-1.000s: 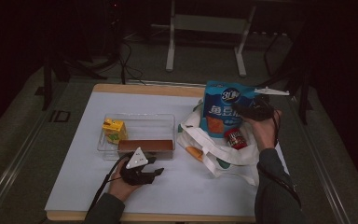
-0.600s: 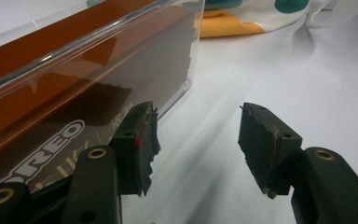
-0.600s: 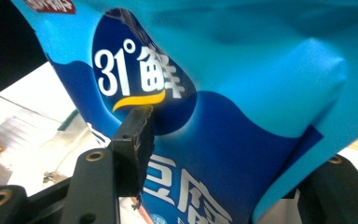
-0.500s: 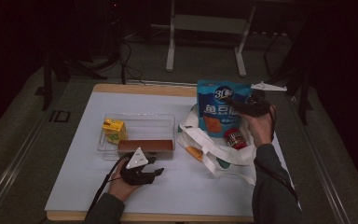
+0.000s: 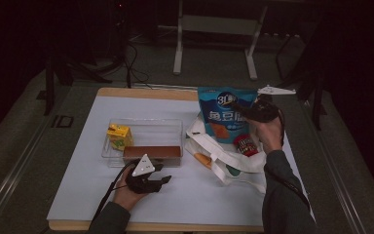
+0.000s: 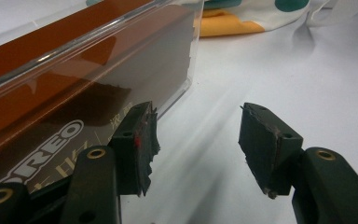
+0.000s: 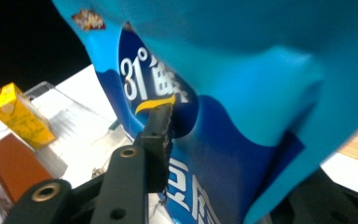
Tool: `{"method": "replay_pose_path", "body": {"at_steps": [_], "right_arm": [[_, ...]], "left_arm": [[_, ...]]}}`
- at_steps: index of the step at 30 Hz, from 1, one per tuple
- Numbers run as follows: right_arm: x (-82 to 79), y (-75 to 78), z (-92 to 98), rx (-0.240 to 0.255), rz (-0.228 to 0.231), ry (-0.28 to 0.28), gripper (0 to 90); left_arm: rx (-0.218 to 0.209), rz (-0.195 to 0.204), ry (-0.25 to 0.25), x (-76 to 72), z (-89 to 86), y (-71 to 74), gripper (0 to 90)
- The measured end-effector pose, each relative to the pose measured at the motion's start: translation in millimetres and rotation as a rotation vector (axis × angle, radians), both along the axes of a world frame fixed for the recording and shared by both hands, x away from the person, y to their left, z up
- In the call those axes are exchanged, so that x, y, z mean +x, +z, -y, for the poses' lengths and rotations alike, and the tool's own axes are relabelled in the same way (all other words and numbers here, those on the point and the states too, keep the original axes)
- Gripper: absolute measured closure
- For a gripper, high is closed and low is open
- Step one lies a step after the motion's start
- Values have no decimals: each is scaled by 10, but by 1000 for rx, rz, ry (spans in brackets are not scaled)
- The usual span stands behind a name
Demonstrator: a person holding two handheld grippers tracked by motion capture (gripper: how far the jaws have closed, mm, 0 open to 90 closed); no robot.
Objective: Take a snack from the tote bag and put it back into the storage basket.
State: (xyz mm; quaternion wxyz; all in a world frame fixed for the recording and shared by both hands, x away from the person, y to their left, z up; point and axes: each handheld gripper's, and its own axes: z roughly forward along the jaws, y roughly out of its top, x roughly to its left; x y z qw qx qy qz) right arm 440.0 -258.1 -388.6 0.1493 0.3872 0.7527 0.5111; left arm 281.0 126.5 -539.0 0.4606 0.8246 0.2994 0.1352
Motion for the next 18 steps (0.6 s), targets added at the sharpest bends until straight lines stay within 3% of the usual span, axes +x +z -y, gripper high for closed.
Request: {"method": "replay_pose_path", "body": {"at_steps": [9, 18], "right_arm": [[-6, 12, -85, -5, -4, 31, 838], [-15, 6, -65, 22, -15, 29, 900]], "left_arm": [[-1, -4, 2, 3, -4, 0, 451], [-9, -7, 7, 8, -13, 0, 446]]}}
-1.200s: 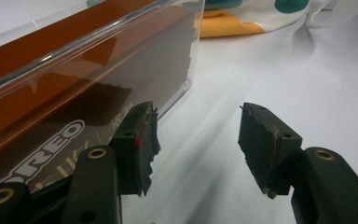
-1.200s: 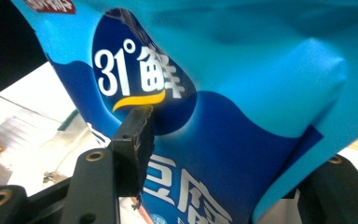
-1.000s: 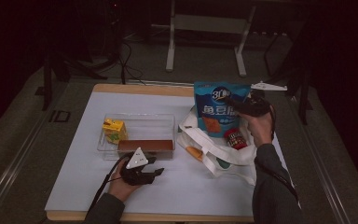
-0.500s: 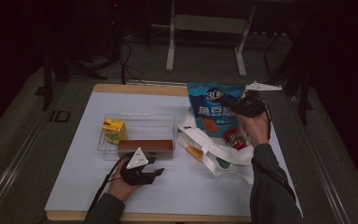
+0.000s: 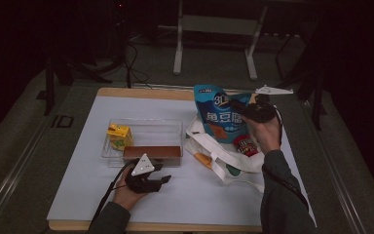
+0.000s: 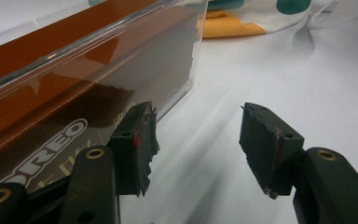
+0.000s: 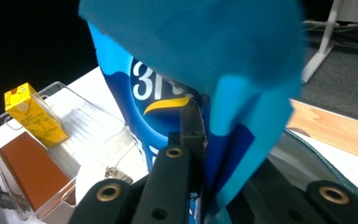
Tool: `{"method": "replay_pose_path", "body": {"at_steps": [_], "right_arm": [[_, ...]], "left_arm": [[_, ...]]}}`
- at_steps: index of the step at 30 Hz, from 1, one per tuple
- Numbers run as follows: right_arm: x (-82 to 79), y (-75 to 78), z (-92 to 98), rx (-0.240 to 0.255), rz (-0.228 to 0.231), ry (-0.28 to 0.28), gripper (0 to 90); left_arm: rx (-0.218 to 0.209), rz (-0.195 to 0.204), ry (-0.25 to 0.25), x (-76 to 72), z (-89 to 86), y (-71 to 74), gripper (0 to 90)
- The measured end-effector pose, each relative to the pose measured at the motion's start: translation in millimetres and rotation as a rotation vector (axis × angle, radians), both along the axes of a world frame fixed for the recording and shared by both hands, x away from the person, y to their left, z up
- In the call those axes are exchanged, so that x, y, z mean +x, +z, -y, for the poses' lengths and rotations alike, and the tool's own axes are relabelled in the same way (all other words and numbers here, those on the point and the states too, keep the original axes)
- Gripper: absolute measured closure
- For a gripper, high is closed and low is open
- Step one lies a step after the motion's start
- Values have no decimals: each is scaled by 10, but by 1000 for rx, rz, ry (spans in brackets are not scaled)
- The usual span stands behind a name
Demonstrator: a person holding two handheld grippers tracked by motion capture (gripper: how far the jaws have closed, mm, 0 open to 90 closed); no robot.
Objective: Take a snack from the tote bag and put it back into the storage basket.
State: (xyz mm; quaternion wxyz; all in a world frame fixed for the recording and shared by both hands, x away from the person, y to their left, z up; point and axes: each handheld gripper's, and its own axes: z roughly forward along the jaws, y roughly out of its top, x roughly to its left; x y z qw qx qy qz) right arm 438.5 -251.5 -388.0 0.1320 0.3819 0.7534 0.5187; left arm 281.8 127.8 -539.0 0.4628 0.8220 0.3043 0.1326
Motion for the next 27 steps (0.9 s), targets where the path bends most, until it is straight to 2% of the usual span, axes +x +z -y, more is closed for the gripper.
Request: {"method": "replay_pose_path", "body": {"at_steps": [13, 27], "right_arm": [[-41, 47, -8, 24, 18, 6, 900], [-134, 260, 66, 99, 49, 18, 900]], "left_arm": [[-4, -2, 0, 1, -3, 1, 444], [-10, -5, 0, 6, -11, 1, 441]]}}
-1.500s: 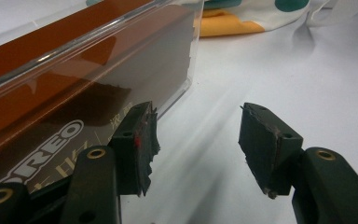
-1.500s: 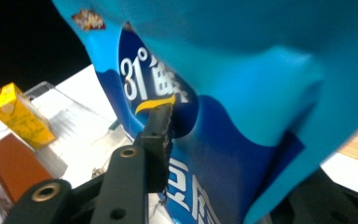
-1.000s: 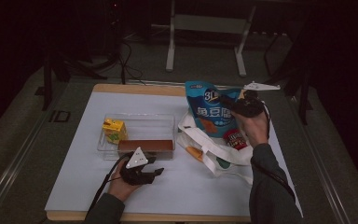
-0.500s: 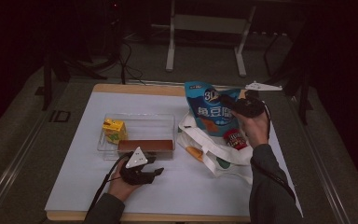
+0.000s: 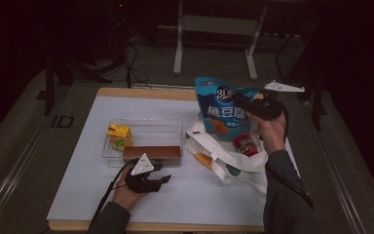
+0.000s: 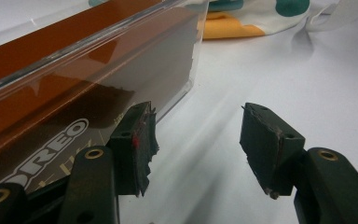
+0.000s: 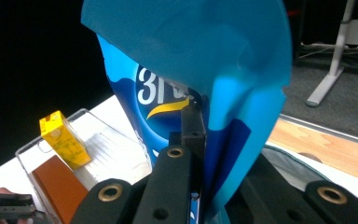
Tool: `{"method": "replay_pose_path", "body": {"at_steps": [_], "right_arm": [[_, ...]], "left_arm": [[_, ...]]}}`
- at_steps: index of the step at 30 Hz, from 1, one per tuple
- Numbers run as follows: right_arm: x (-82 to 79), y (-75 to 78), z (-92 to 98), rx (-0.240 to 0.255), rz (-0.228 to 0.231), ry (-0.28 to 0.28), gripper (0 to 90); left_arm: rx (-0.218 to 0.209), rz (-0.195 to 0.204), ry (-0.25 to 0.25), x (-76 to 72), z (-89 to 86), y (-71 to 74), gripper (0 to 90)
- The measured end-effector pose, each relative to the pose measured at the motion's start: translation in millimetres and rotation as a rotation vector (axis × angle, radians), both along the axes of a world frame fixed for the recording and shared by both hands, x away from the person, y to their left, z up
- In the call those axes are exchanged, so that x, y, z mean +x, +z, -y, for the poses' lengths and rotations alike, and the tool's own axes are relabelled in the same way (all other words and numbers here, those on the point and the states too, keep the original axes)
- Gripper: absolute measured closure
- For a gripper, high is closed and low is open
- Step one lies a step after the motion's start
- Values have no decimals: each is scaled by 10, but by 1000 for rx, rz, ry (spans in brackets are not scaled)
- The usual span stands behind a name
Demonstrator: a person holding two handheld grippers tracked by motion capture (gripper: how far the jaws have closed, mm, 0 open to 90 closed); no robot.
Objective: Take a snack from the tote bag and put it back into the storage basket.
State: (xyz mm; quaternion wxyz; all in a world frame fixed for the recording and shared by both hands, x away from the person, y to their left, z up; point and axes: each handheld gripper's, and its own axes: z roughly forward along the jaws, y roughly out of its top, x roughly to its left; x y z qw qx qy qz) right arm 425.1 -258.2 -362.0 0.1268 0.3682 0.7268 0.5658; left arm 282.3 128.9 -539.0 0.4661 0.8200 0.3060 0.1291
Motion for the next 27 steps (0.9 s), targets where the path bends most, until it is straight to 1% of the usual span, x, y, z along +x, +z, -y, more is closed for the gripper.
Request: {"method": "replay_pose_path", "body": {"at_steps": [4, 6, 8, 12, 19, 27], "right_arm": [[-30, 60, 30, 21, 0, 0, 900], [-41, 82, 42, 29, -2, -4, 900], [-55, 106, 50, 34, -2, -5, 900], [-89, 154, 47, 32, -5, -1, 900], [-133, 233, 28, 34, -15, -5, 900], [-173, 332, 23, 51, -15, 2, 900]], "left_arm": [[-6, -5, 2, 5, -6, -1, 437], [-30, -16, 13, 19, -35, -1, 436], [-38, -16, 15, 18, -43, -1, 438], [-19, -12, 9, 12, -23, -1, 438], [-21, -13, 9, 13, -21, -2, 438], [-5, -11, 1, 11, -5, -3, 438]]}}
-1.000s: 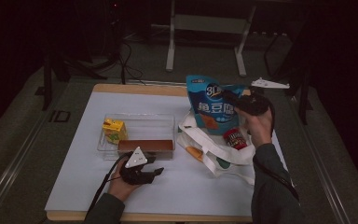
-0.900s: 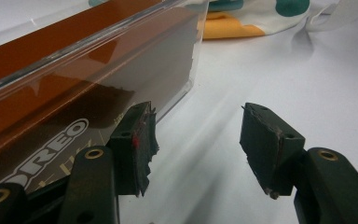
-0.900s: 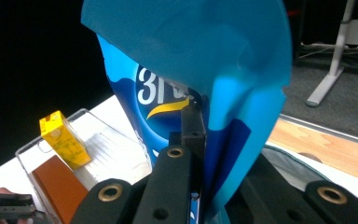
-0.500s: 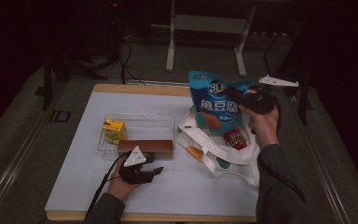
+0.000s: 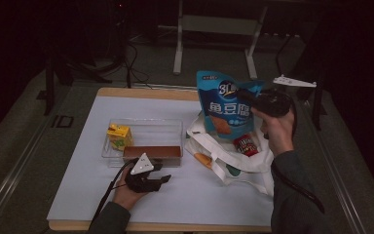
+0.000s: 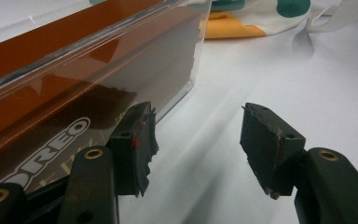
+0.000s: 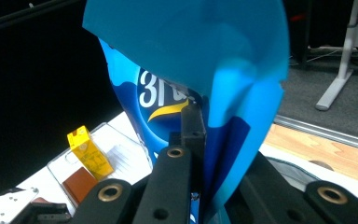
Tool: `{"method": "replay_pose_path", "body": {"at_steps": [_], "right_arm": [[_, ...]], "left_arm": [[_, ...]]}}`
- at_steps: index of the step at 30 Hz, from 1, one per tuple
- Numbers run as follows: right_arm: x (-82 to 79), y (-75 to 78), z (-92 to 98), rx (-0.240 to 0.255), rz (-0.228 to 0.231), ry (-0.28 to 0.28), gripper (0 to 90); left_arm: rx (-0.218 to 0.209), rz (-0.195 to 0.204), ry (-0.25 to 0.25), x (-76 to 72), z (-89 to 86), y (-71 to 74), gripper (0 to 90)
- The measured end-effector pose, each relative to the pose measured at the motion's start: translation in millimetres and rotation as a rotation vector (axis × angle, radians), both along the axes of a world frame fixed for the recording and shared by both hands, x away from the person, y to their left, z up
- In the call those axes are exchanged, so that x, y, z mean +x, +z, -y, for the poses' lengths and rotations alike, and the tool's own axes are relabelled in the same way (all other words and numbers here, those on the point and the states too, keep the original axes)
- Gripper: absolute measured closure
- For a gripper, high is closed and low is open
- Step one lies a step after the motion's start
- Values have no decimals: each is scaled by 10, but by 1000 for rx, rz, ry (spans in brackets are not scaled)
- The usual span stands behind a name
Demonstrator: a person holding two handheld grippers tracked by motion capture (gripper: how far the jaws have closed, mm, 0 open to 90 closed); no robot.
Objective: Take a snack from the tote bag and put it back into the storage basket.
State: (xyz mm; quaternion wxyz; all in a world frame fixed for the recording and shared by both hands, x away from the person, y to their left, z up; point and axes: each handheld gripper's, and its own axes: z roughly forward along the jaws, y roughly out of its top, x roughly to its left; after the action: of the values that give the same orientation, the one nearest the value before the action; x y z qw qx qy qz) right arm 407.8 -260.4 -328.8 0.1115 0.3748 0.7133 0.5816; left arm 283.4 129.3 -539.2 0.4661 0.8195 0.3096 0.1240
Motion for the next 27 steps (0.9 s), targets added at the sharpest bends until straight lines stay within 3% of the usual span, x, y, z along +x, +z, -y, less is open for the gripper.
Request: {"method": "replay_pose_path", "body": {"at_steps": [11, 27], "right_arm": [[-35, 72, -11, 21, -1, -2, 900], [-106, 181, -186, 34, -10, 15, 900]], "left_arm": [[7, -1, -1, 3, 11, -3, 438], [12, -7, 1, 6, 18, -4, 438]]}}
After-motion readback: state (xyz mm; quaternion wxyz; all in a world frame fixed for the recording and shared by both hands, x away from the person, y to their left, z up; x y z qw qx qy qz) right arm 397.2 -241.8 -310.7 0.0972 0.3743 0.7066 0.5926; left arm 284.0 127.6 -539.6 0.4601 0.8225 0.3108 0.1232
